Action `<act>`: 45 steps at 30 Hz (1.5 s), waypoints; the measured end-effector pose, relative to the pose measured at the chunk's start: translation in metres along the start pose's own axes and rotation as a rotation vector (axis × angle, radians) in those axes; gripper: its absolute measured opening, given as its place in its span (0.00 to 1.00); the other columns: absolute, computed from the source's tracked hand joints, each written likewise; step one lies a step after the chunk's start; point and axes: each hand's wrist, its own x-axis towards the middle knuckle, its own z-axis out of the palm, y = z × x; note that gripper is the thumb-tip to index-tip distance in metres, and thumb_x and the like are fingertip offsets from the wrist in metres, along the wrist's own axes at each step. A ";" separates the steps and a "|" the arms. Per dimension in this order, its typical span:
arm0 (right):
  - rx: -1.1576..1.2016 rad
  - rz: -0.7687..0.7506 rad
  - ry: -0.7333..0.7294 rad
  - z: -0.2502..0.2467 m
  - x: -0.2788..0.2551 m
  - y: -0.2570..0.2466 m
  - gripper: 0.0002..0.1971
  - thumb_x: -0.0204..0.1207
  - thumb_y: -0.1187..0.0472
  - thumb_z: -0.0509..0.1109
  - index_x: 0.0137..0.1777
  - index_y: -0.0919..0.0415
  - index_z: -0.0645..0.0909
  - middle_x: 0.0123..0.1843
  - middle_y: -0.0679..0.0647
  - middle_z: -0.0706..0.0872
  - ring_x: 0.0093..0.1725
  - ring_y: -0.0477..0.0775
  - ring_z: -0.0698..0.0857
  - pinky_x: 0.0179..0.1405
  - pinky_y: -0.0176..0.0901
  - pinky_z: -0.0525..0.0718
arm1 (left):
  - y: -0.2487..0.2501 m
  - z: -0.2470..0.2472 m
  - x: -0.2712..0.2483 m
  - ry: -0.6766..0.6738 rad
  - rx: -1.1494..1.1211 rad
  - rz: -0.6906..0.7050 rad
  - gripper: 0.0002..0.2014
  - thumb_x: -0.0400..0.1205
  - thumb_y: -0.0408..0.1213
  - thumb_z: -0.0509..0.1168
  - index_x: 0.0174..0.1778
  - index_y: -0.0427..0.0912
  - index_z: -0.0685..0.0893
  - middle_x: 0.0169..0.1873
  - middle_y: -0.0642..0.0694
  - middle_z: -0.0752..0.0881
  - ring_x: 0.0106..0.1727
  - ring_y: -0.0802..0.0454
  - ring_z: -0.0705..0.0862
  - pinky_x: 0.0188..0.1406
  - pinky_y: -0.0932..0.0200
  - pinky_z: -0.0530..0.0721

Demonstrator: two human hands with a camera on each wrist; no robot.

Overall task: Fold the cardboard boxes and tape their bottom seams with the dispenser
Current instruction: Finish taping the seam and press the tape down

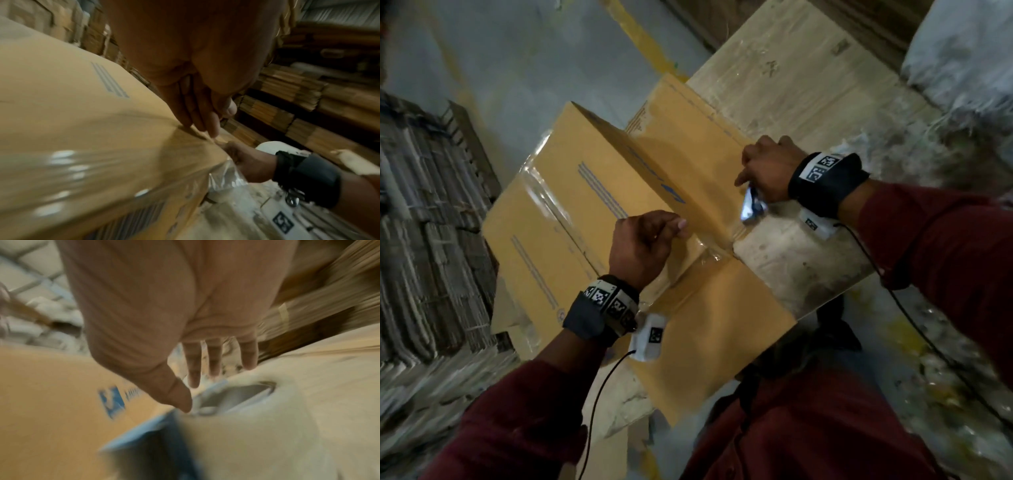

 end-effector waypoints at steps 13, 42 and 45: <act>1.008 0.294 0.657 0.100 -0.107 -0.165 0.39 0.70 0.73 0.70 0.83 0.49 0.73 0.82 0.55 0.76 0.81 0.52 0.74 0.76 0.46 0.77 | -0.047 -0.026 -0.030 -0.349 0.130 0.513 0.30 0.83 0.25 0.67 0.83 0.47 0.77 0.67 0.40 0.89 0.56 0.45 0.85 0.56 0.60 0.83; 0.933 0.679 0.921 0.166 -0.040 -0.270 0.52 0.60 0.55 0.65 0.90 0.42 0.56 0.85 0.64 0.54 0.82 0.73 0.56 0.76 0.74 0.66 | -0.077 -0.014 -0.007 -0.415 0.257 0.706 0.25 0.88 0.42 0.63 0.84 0.47 0.76 0.81 0.47 0.76 0.84 0.54 0.70 0.82 0.60 0.69; 0.987 0.706 0.910 0.157 -0.020 -0.285 0.52 0.61 0.53 0.66 0.89 0.42 0.53 0.87 0.68 0.51 0.84 0.78 0.54 0.77 0.78 0.63 | -0.078 -0.013 -0.008 -0.402 0.249 0.695 0.26 0.87 0.41 0.63 0.84 0.47 0.77 0.81 0.47 0.76 0.83 0.54 0.71 0.83 0.55 0.71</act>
